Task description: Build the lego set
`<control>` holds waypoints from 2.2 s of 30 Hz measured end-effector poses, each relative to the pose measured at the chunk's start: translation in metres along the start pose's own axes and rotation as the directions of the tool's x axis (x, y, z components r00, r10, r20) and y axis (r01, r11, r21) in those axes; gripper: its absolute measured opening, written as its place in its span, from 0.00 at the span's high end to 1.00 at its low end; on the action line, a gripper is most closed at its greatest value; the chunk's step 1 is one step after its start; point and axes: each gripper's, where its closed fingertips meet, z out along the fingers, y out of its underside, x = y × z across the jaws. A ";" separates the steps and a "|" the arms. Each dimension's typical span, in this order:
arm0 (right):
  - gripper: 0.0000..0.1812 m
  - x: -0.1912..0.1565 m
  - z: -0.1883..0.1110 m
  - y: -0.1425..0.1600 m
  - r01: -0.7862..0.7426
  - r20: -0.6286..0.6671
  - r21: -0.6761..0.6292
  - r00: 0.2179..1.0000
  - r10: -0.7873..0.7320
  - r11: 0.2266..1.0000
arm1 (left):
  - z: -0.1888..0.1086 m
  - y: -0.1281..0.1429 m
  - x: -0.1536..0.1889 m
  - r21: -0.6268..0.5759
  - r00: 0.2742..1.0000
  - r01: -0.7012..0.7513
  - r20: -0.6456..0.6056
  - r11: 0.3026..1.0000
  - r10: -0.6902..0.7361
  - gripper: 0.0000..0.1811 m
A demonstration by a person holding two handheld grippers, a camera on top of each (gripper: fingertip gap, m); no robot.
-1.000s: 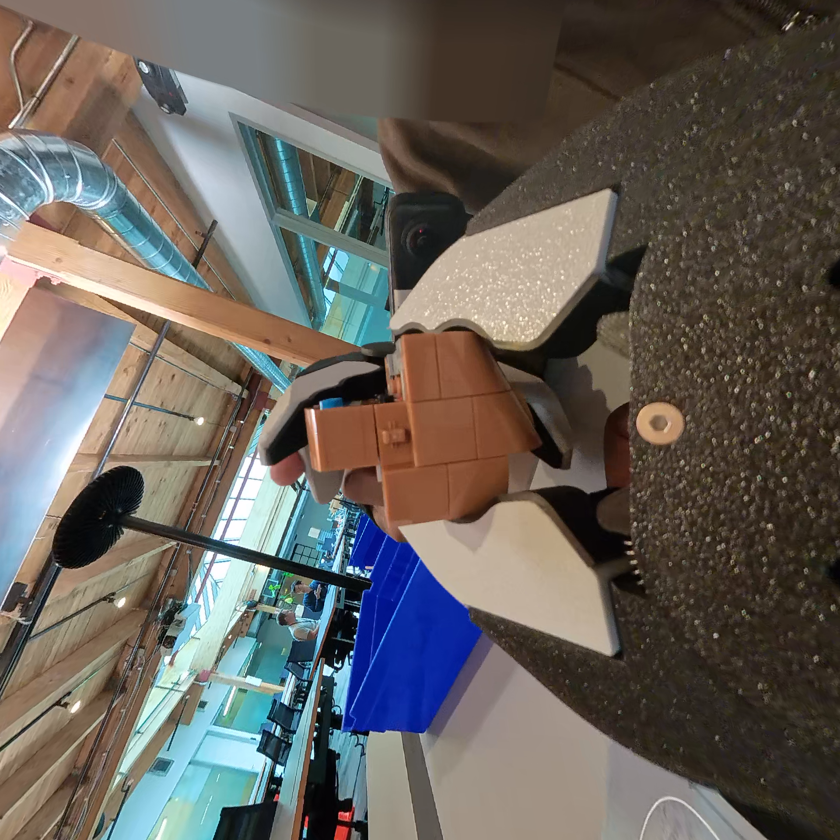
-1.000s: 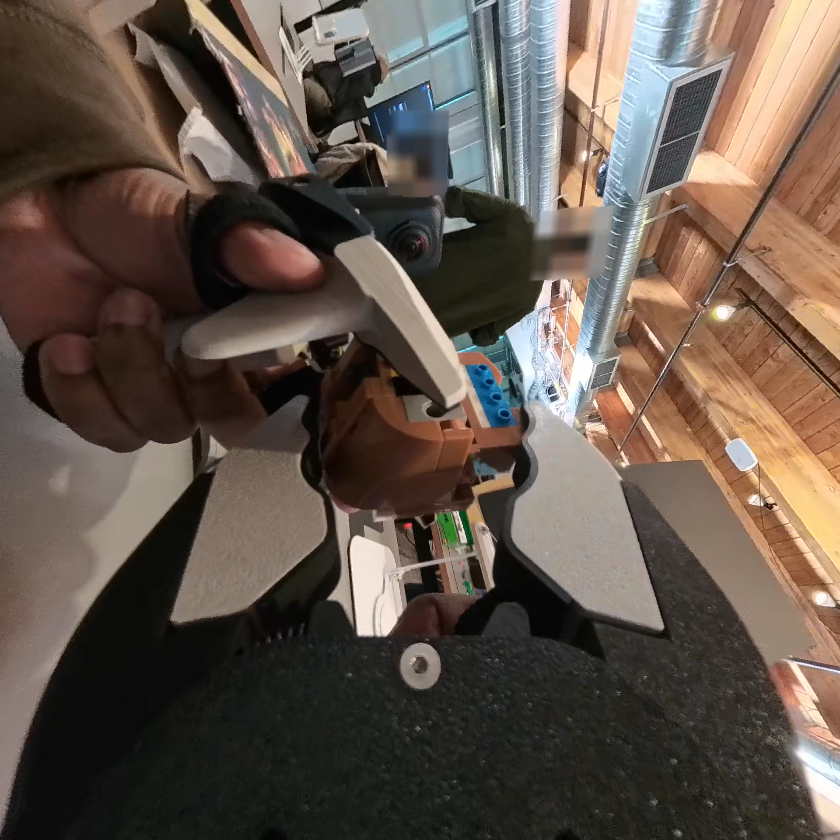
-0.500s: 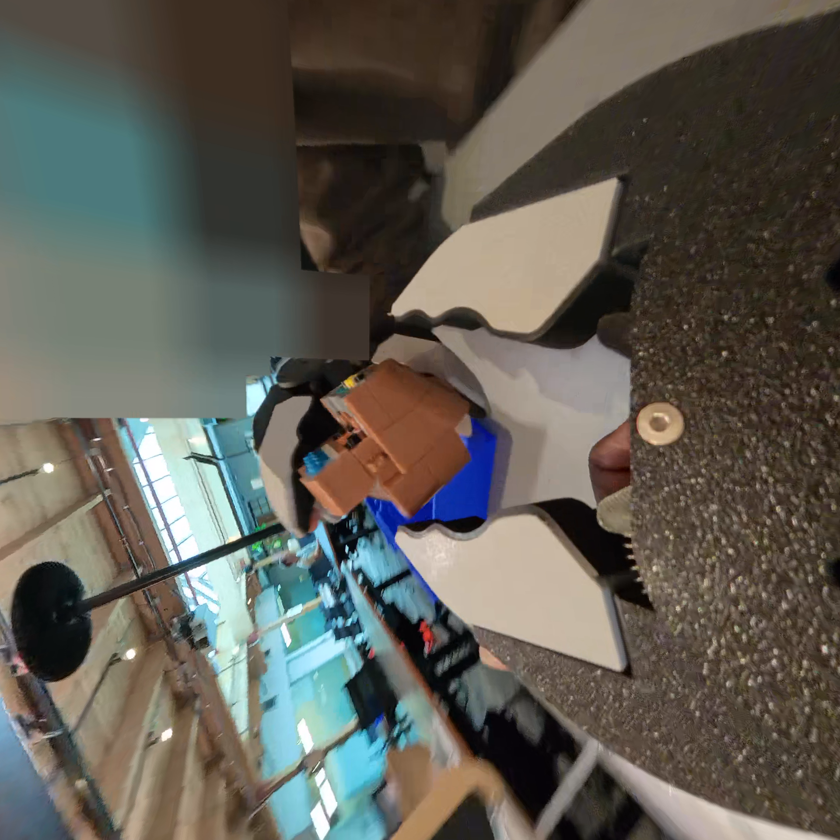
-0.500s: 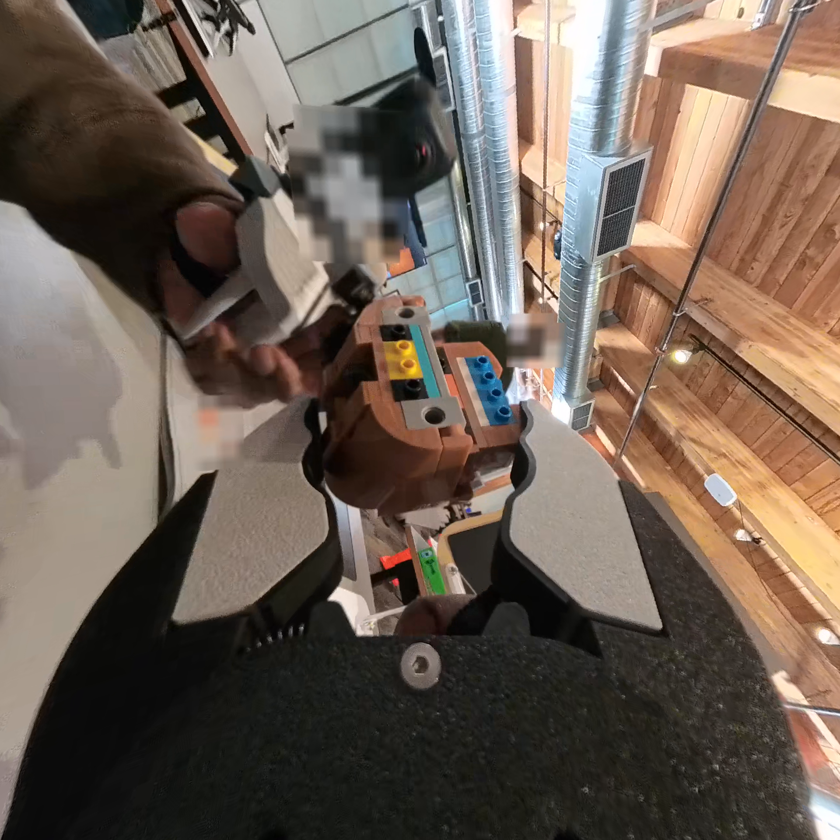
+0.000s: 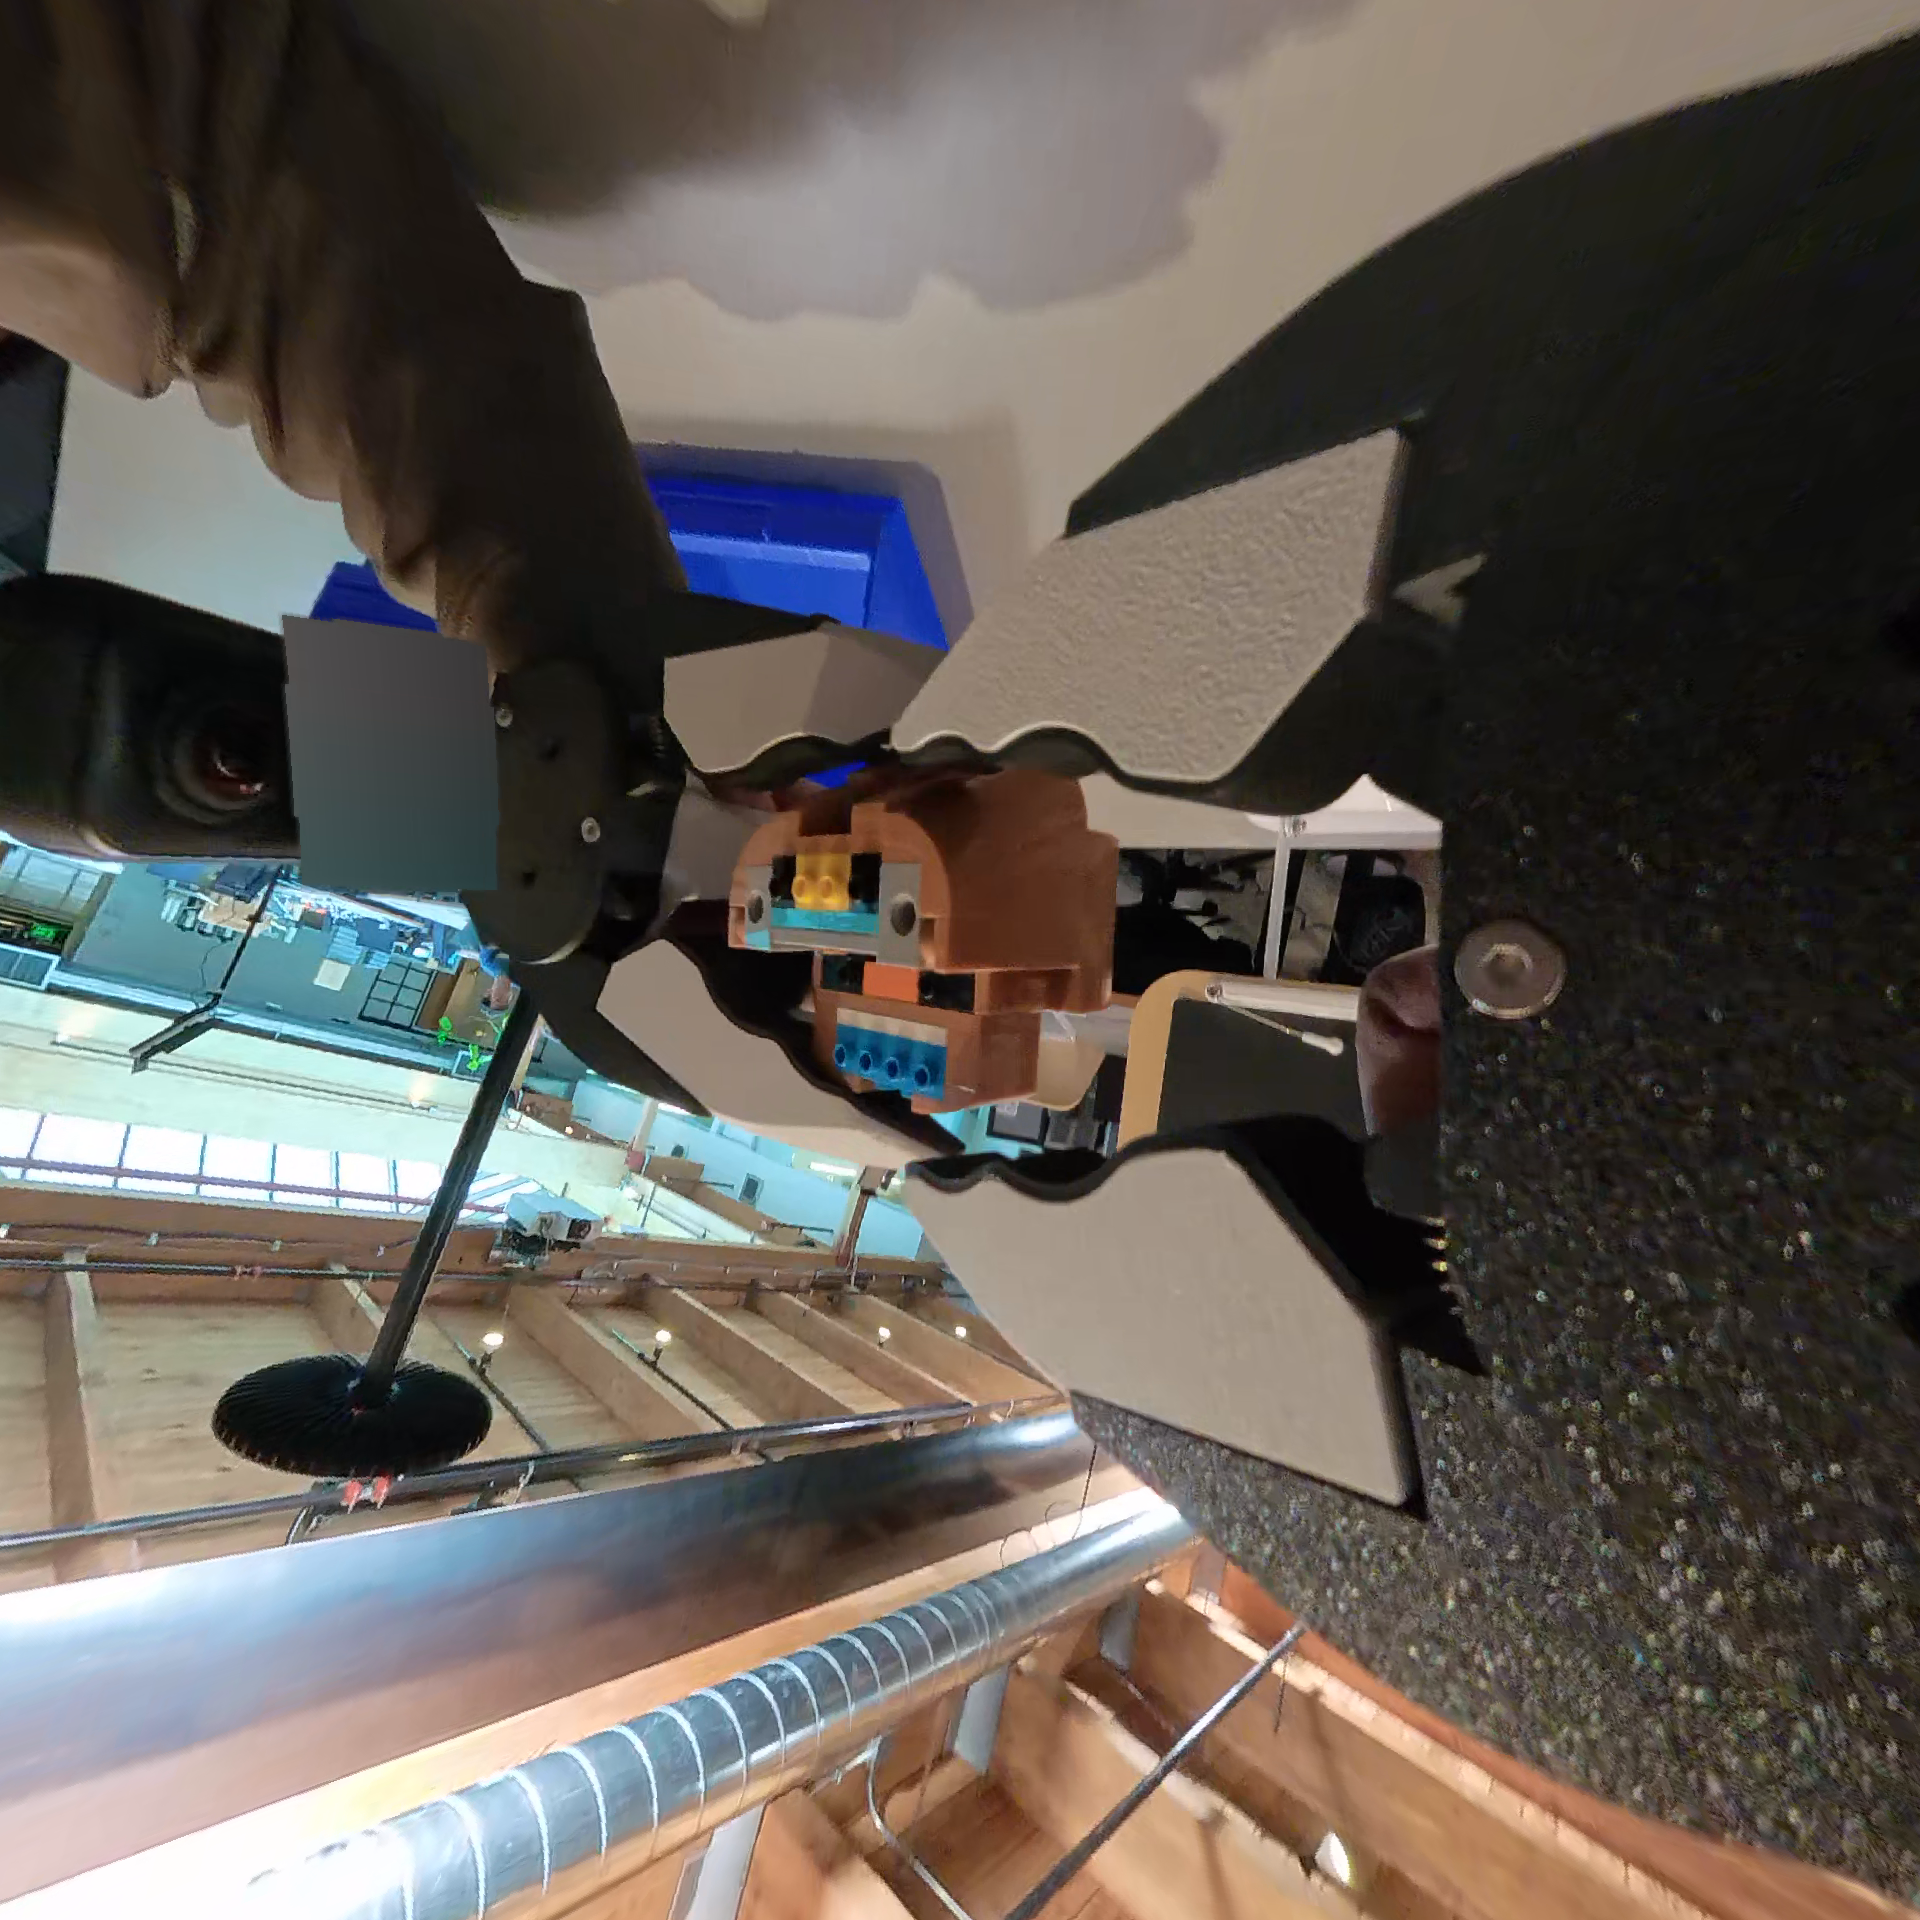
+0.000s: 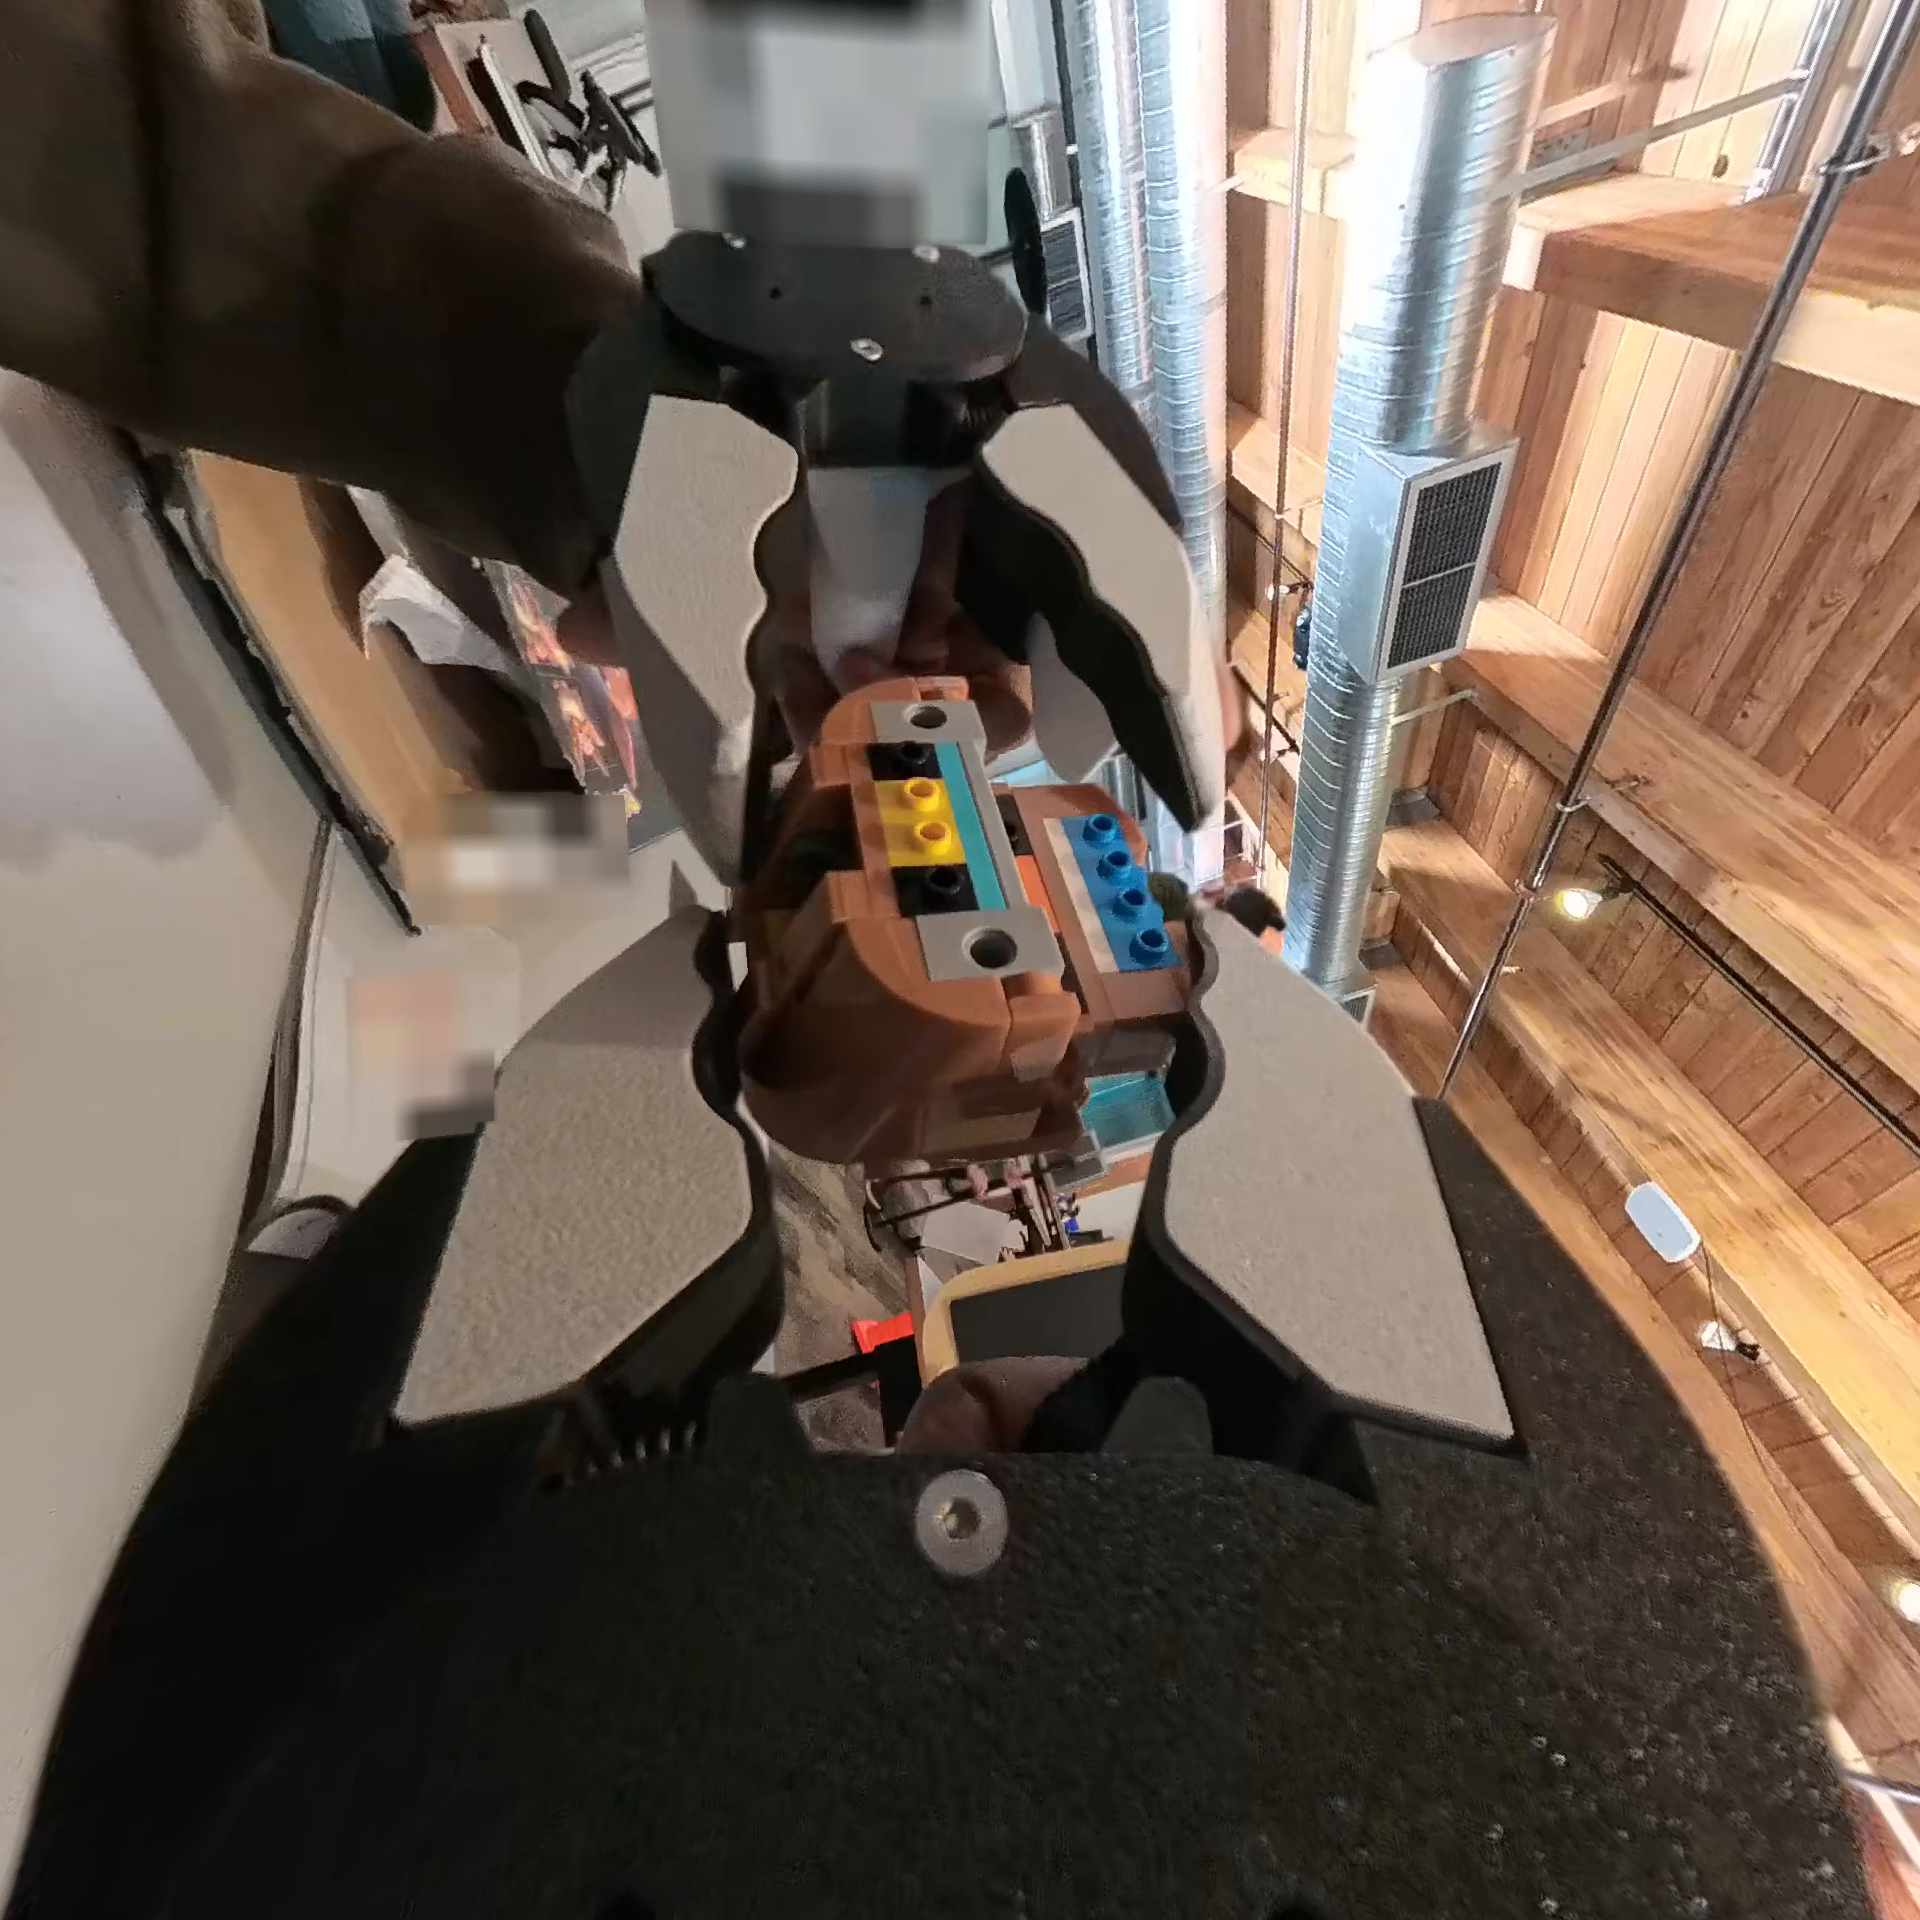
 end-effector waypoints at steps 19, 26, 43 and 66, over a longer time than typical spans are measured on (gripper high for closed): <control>0.55 0.003 -0.010 -0.024 -0.017 0.027 0.143 1.000 0.014 0.990 | -0.011 -0.013 -0.004 0.135 0.991 0.134 -0.027 0.982 -0.131 0.62; 0.55 -0.001 -0.010 -0.028 -0.037 0.047 0.164 0.998 0.029 0.986 | -0.009 -0.016 0.001 0.176 0.982 0.185 -0.071 0.967 -0.175 0.62; 0.55 -0.005 -0.012 -0.030 -0.071 0.091 0.162 0.994 0.057 0.984 | -0.007 -0.022 0.008 0.163 0.982 0.173 -0.109 0.971 -0.157 0.66; 0.55 -0.009 -0.011 -0.023 -0.073 0.111 0.138 0.992 0.058 0.988 | -0.005 -0.017 0.011 0.161 0.985 0.155 -0.096 0.975 -0.140 0.66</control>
